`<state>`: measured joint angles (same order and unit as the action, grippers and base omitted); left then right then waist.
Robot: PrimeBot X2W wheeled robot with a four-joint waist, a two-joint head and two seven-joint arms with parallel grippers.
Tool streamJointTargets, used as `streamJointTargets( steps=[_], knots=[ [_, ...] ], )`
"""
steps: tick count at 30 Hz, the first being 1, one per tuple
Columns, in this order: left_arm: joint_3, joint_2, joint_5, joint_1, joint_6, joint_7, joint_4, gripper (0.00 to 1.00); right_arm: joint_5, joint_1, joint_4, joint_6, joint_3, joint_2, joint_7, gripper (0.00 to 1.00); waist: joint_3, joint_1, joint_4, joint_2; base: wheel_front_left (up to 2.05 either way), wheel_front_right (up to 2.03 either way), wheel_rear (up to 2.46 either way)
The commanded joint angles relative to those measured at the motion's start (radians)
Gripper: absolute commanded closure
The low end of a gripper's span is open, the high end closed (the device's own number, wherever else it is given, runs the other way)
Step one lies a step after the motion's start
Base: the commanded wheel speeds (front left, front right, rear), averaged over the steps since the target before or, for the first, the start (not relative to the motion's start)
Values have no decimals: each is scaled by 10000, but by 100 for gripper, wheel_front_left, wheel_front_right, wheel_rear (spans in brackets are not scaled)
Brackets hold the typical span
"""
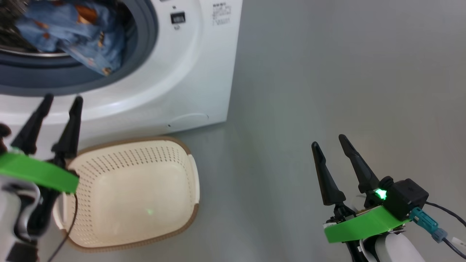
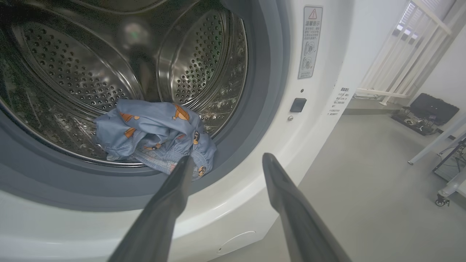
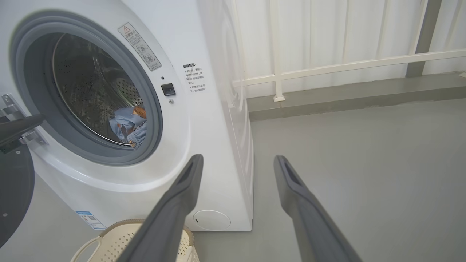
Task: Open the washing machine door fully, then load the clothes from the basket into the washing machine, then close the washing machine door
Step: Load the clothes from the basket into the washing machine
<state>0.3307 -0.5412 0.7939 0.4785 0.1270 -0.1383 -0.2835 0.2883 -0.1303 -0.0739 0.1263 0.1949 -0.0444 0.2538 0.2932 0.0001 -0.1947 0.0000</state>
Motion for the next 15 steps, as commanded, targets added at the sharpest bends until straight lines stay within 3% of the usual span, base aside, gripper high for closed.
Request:
streamJointTargets(
  steps=[1, 9, 15],
  knots=[
    [-155, -583, 350, 723, 35, 90, 70, 0, 11, -33, 400, 44, 282, -58, 80, 0, 885, -1, -396, 0, 0, 0, 0],
    [917, -1487, 1708, 2595, 36, 561, -496, 0, 61, -13, 1042, 44, 486, -58, 80, 0, 2006, -1, -779, 0, 0, 0, 0],
    [1667, -2062, 2114, 3925, 36, 745, -944, 0, 119, 35, 1391, 44, 646, -58, 80, 0, 2608, -1, -1111, 0, 0, 0, 0]
  ],
)
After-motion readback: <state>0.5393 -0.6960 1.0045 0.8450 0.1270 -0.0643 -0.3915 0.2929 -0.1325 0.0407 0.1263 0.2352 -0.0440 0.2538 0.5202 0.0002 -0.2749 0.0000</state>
